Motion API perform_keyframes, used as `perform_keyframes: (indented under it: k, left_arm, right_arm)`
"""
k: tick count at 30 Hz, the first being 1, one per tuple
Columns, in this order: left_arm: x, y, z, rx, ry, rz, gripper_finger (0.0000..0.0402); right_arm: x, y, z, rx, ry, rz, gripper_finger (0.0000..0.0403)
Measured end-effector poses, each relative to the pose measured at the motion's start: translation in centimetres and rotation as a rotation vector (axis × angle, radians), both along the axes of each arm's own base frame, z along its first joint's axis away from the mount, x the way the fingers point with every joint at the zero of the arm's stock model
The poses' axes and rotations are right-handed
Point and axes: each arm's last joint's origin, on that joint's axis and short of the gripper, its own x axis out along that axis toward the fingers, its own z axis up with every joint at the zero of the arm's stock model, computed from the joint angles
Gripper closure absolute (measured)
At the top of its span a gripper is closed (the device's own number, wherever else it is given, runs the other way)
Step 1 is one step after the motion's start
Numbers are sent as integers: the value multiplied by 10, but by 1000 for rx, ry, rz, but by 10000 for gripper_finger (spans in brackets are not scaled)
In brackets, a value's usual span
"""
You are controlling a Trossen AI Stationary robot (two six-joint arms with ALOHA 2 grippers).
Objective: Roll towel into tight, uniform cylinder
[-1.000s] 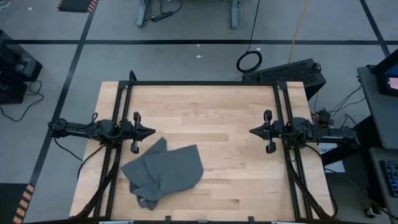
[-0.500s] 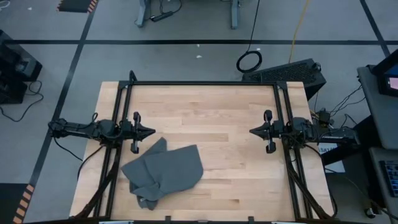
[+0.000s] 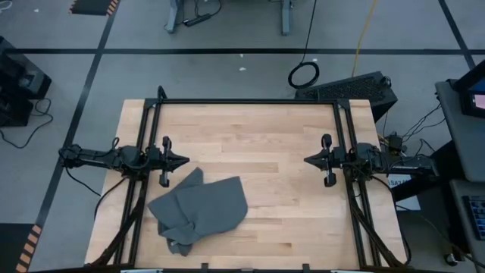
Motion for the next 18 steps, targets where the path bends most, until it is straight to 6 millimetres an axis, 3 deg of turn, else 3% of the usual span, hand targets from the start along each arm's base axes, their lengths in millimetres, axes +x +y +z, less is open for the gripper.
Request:
perform_keyframes:
  k: [18]
  left_arm:
    - [0, 2, 0, 47, 0, 79, 379]
  right_arm:
    - [0, 0, 0, 0, 0, 0, 403]
